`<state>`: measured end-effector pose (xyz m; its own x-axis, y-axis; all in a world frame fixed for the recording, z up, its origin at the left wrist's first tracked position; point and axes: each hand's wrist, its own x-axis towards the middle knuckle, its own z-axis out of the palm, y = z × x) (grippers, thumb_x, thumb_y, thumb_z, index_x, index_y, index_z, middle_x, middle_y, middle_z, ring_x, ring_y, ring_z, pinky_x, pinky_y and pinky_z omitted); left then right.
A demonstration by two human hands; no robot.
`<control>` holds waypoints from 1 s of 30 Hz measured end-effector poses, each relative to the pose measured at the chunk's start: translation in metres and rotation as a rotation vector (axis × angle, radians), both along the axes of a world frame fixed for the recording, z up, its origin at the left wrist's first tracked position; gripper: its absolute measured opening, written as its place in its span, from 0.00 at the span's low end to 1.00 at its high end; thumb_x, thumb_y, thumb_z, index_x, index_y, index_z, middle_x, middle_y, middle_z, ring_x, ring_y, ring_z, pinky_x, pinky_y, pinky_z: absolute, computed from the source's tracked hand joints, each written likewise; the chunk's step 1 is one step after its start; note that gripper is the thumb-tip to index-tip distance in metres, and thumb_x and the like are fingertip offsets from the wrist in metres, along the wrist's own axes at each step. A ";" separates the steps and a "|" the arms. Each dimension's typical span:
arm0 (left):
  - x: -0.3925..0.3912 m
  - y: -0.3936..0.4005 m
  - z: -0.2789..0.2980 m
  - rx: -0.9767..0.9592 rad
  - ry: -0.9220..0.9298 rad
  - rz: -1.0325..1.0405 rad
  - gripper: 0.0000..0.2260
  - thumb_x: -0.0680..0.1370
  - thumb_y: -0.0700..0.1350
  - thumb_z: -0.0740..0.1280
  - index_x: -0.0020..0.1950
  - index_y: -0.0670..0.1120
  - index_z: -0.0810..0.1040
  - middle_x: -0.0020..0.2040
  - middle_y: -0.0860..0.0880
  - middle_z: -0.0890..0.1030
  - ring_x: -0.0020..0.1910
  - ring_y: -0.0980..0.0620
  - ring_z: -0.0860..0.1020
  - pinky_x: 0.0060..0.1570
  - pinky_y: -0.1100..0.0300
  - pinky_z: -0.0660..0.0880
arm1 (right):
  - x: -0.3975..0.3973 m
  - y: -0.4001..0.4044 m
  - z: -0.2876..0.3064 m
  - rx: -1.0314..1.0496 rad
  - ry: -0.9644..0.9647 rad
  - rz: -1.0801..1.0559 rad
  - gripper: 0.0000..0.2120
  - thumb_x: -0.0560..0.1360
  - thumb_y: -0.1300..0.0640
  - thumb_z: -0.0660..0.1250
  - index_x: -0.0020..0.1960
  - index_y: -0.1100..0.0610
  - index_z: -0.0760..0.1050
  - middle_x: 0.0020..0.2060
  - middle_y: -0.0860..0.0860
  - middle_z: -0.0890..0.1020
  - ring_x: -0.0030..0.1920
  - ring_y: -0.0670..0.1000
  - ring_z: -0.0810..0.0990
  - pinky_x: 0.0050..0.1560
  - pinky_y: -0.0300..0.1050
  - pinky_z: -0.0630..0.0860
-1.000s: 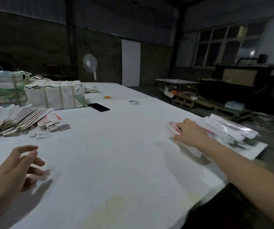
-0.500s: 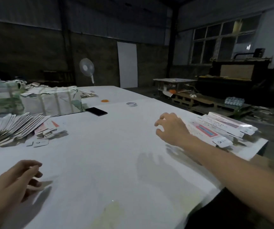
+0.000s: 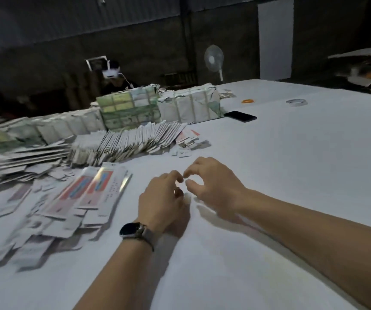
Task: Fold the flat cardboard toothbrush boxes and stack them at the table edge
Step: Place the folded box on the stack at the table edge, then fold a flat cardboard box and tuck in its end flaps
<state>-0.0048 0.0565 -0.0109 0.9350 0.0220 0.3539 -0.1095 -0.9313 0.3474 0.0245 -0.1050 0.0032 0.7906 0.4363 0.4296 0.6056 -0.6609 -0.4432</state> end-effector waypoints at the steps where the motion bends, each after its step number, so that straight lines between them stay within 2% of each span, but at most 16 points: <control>1: 0.001 0.005 -0.001 0.049 0.021 0.025 0.12 0.78 0.49 0.64 0.62 0.55 0.74 0.54 0.53 0.78 0.57 0.49 0.74 0.44 0.53 0.71 | 0.001 0.003 -0.009 0.001 0.005 0.012 0.11 0.78 0.51 0.65 0.58 0.50 0.81 0.56 0.47 0.79 0.59 0.50 0.73 0.61 0.52 0.72; 4: 0.003 0.017 0.001 0.155 0.042 0.081 0.15 0.79 0.48 0.60 0.66 0.52 0.73 0.60 0.49 0.77 0.62 0.44 0.71 0.52 0.50 0.71 | 0.011 -0.002 -0.024 0.063 0.013 0.042 0.09 0.77 0.54 0.67 0.55 0.51 0.82 0.52 0.46 0.80 0.55 0.48 0.74 0.58 0.49 0.72; 8: 0.007 0.042 0.012 0.267 0.048 0.290 0.20 0.78 0.42 0.63 0.70 0.53 0.69 0.68 0.47 0.73 0.70 0.40 0.66 0.66 0.45 0.67 | 0.021 -0.005 -0.027 0.155 0.062 0.037 0.07 0.76 0.58 0.68 0.49 0.49 0.82 0.46 0.45 0.80 0.50 0.47 0.75 0.52 0.45 0.71; 10: 0.006 0.057 0.016 0.279 0.102 0.433 0.24 0.78 0.44 0.64 0.73 0.53 0.65 0.74 0.45 0.67 0.75 0.34 0.59 0.72 0.41 0.61 | 0.021 -0.004 -0.028 0.171 0.073 0.043 0.07 0.75 0.59 0.68 0.48 0.50 0.82 0.46 0.45 0.81 0.50 0.48 0.76 0.52 0.46 0.72; 12: 0.005 0.070 0.013 0.246 0.198 0.553 0.25 0.79 0.49 0.63 0.75 0.55 0.61 0.77 0.43 0.62 0.76 0.30 0.56 0.73 0.38 0.56 | 0.020 -0.002 -0.028 0.183 0.081 0.065 0.06 0.75 0.59 0.68 0.47 0.49 0.82 0.45 0.45 0.80 0.50 0.48 0.76 0.52 0.46 0.73; 15: 0.005 0.082 0.008 0.223 0.289 0.600 0.24 0.81 0.50 0.61 0.76 0.56 0.58 0.75 0.41 0.65 0.72 0.30 0.63 0.69 0.38 0.61 | 0.021 -0.002 -0.028 0.198 0.091 0.082 0.07 0.75 0.59 0.68 0.46 0.48 0.81 0.45 0.45 0.80 0.50 0.48 0.76 0.52 0.48 0.73; 18: 0.008 0.080 0.008 0.258 0.247 0.525 0.27 0.79 0.44 0.63 0.76 0.54 0.58 0.61 0.44 0.76 0.58 0.38 0.77 0.53 0.46 0.70 | 0.021 -0.003 -0.029 0.206 0.106 0.087 0.07 0.75 0.59 0.68 0.45 0.47 0.80 0.46 0.45 0.81 0.50 0.48 0.77 0.53 0.50 0.74; 20: 0.008 0.072 0.011 0.277 0.218 0.470 0.28 0.78 0.41 0.62 0.76 0.54 0.58 0.54 0.45 0.77 0.52 0.40 0.78 0.46 0.50 0.70 | 0.020 -0.003 -0.028 0.210 0.118 0.088 0.08 0.75 0.58 0.67 0.44 0.45 0.79 0.46 0.44 0.80 0.50 0.48 0.77 0.53 0.50 0.74; 22: 0.005 0.064 0.016 0.271 0.170 0.436 0.27 0.78 0.40 0.60 0.76 0.53 0.58 0.50 0.45 0.76 0.51 0.39 0.78 0.44 0.51 0.70 | 0.020 -0.002 -0.027 0.209 0.113 0.089 0.09 0.75 0.58 0.67 0.44 0.44 0.78 0.46 0.44 0.81 0.49 0.48 0.77 0.54 0.50 0.75; 24: -0.003 0.056 0.025 0.245 0.049 0.429 0.25 0.78 0.39 0.59 0.74 0.52 0.61 0.45 0.45 0.73 0.44 0.40 0.75 0.41 0.50 0.69 | 0.022 -0.001 -0.026 0.210 0.110 0.086 0.08 0.75 0.59 0.67 0.45 0.45 0.79 0.46 0.45 0.81 0.49 0.48 0.77 0.54 0.51 0.75; 26: -0.009 0.049 0.037 0.202 -0.119 0.421 0.27 0.77 0.35 0.58 0.74 0.52 0.63 0.46 0.42 0.76 0.41 0.41 0.71 0.38 0.49 0.67 | 0.022 -0.002 -0.026 0.229 0.125 0.085 0.08 0.76 0.58 0.67 0.46 0.45 0.79 0.44 0.43 0.81 0.48 0.47 0.78 0.54 0.50 0.75; 28: -0.013 0.039 0.045 0.118 -0.262 0.341 0.29 0.75 0.32 0.59 0.74 0.53 0.64 0.54 0.38 0.81 0.41 0.40 0.73 0.34 0.48 0.70 | 0.023 -0.002 -0.027 0.270 0.158 0.086 0.07 0.77 0.57 0.67 0.48 0.44 0.78 0.42 0.41 0.80 0.44 0.42 0.77 0.52 0.47 0.75; 30: -0.014 0.025 0.047 -0.148 -0.293 0.189 0.27 0.77 0.32 0.61 0.71 0.54 0.67 0.58 0.44 0.83 0.44 0.41 0.80 0.33 0.48 0.78 | 0.024 -0.002 -0.027 0.339 0.206 0.086 0.07 0.78 0.55 0.66 0.53 0.45 0.78 0.39 0.41 0.79 0.40 0.40 0.76 0.50 0.46 0.75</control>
<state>-0.0188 0.0813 0.0364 0.7691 0.2554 0.5859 -0.0553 -0.8867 0.4591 0.0488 -0.1072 -0.0240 0.8420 0.3657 0.3966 0.5279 -0.4074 -0.7452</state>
